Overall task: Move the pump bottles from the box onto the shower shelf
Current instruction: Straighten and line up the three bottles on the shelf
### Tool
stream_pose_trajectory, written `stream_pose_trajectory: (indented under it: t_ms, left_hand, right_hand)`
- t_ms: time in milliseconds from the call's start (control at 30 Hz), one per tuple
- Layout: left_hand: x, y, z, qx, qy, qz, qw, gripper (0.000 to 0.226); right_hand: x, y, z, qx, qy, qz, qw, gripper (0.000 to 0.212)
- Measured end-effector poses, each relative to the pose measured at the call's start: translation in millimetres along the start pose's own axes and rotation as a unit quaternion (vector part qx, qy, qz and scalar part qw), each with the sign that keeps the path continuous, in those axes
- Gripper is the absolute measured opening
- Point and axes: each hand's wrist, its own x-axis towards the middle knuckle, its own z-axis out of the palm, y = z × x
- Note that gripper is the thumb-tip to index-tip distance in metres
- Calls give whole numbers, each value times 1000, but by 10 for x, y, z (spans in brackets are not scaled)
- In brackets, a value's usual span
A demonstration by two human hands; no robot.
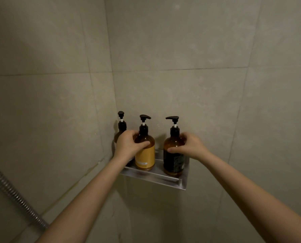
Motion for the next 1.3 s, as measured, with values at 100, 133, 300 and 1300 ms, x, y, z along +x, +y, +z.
stream_pose_trajectory:
  t_ms: [100,133,300,1300]
  left_hand:
    - [43,-8,-28,24,-6,8,1000,53]
    - [70,-14,-51,28,-18,2,999,56]
    - [144,-11,-111,36,-70,-16,997,71]
    - [211,-62,-137,42,-106,1,994,59]
  right_hand:
    - [27,17,-96,24,-40,-6,999,68]
    - [27,21,-115,31,-48,-8,998,69]
    - [4,12,-34,60,-36,-2,998,84]
    - [86,39,-139,-2,-50,-4,999,83]
